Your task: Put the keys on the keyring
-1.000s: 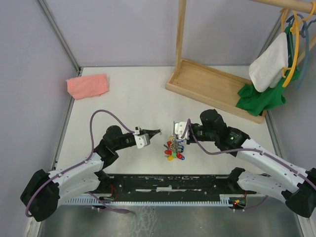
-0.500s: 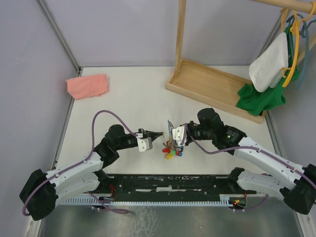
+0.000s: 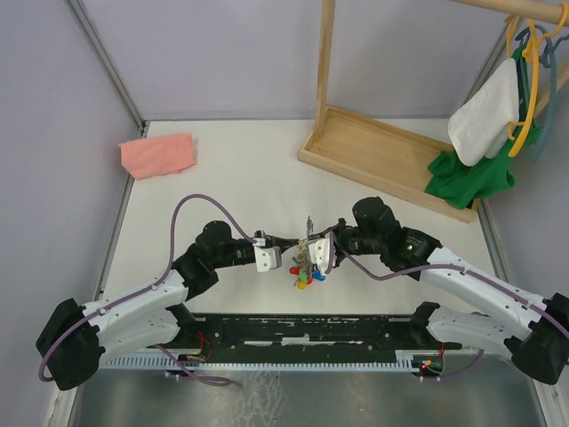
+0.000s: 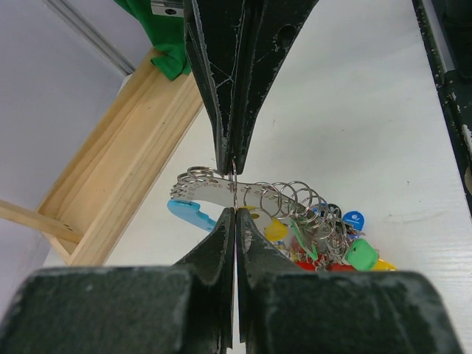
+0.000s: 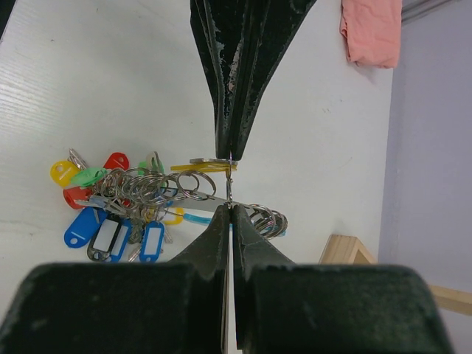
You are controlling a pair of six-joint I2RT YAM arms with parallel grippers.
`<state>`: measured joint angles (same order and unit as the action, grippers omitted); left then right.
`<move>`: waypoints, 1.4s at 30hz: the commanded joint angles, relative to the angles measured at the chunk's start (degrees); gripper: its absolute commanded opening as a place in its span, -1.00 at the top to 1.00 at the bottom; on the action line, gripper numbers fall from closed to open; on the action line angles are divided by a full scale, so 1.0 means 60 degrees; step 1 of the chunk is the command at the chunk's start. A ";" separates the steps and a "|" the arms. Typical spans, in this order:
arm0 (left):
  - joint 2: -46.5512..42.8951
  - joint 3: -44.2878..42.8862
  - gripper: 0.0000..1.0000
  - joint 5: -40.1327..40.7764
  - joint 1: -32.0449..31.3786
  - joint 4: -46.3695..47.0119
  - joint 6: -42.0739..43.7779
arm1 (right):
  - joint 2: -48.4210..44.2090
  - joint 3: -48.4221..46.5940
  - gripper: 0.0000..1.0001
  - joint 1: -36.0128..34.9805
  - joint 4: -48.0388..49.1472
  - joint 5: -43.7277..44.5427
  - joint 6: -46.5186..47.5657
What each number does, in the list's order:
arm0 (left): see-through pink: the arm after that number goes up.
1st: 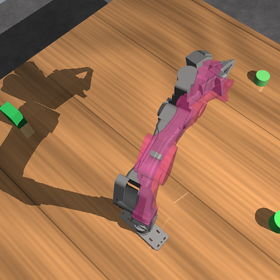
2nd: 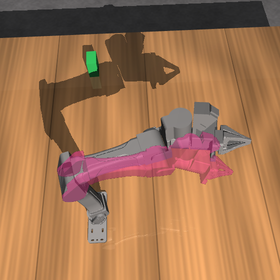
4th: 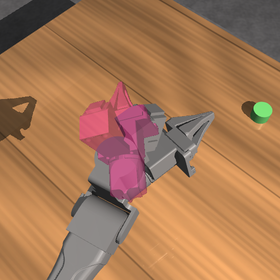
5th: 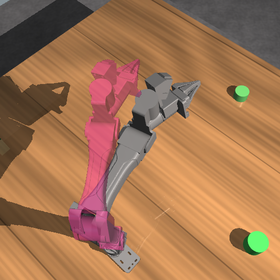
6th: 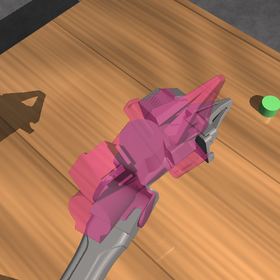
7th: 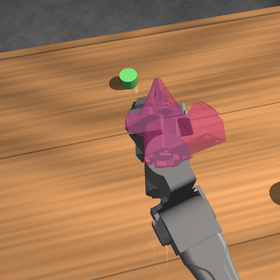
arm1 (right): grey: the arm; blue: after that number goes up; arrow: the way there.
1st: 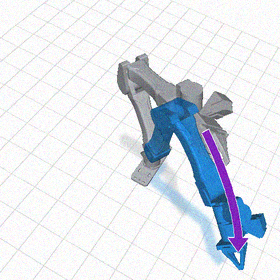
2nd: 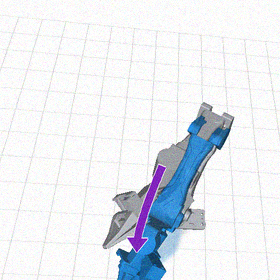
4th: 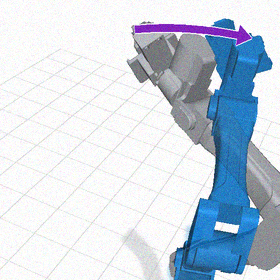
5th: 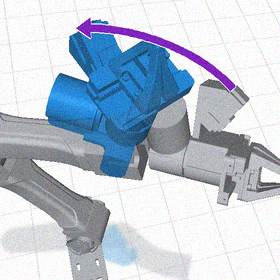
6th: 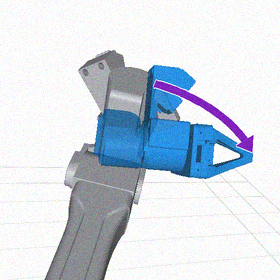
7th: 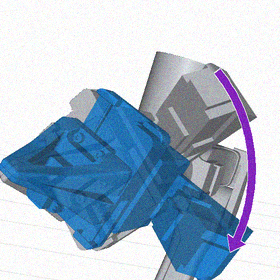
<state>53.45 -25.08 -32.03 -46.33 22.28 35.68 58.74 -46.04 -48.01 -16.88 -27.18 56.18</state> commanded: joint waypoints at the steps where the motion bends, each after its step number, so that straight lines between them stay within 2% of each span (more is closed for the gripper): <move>1: 0.0076 -0.0465 0.95 0.0126 -0.0115 0.0011 0.0214 | -0.0077 -0.0080 0.99 -0.0153 0.0706 -0.0001 0.0418; 25: 0.0095 -0.0596 0.95 0.0293 -0.0185 -0.0052 0.0107 | 0.0141 -0.0249 0.99 -0.0359 0.0373 0.0241 0.0422; 42: 0.0115 -0.0492 0.95 0.0153 -0.0318 0.0490 -0.0026 | 0.0284 -0.0398 0.99 -0.0551 0.0502 0.0457 0.0082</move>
<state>54.39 -25.87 -30.17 -47.44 19.55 35.66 60.49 -46.02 -50.48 -17.54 -24.10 57.87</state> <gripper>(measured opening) 0.034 0.015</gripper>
